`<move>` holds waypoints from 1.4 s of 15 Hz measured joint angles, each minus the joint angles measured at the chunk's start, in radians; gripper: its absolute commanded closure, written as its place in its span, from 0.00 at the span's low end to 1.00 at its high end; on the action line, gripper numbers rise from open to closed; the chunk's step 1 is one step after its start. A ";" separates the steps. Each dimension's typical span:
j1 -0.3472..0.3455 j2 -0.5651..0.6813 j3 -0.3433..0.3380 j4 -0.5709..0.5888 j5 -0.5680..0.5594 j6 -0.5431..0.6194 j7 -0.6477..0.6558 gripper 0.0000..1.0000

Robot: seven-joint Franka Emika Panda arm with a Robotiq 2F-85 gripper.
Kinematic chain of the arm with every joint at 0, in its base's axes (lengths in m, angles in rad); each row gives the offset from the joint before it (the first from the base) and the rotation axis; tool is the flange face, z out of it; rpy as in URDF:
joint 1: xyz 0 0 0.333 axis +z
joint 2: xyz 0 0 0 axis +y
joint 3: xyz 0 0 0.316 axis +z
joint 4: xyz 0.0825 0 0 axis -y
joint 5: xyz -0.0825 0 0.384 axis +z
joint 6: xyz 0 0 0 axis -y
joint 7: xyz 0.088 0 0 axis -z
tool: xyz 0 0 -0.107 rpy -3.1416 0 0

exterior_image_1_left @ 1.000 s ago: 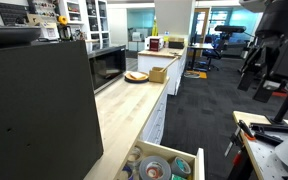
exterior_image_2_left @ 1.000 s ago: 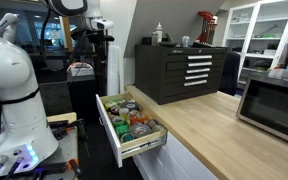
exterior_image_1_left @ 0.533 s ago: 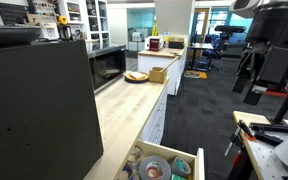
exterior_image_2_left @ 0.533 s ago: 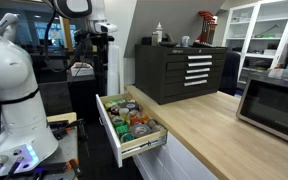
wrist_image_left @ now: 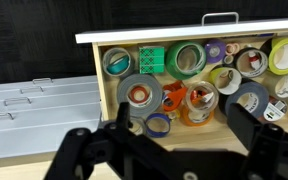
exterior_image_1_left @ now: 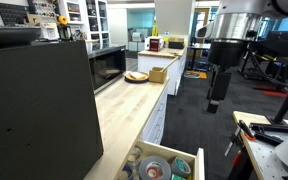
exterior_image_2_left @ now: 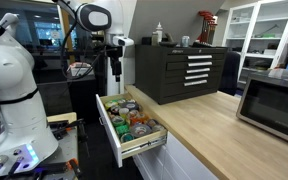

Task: Remove the green tape from the drawer and put it on the counter

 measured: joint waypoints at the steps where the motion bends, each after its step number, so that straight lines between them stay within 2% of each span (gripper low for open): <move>1: -0.003 0.039 -0.004 0.011 -0.014 0.030 -0.004 0.00; 5: -0.008 0.157 -0.010 0.056 -0.043 0.106 -0.005 0.00; 14: -0.007 0.177 -0.011 0.065 -0.044 0.108 -0.005 0.00; 21: -0.044 0.281 -0.055 0.081 -0.146 0.177 -0.022 0.00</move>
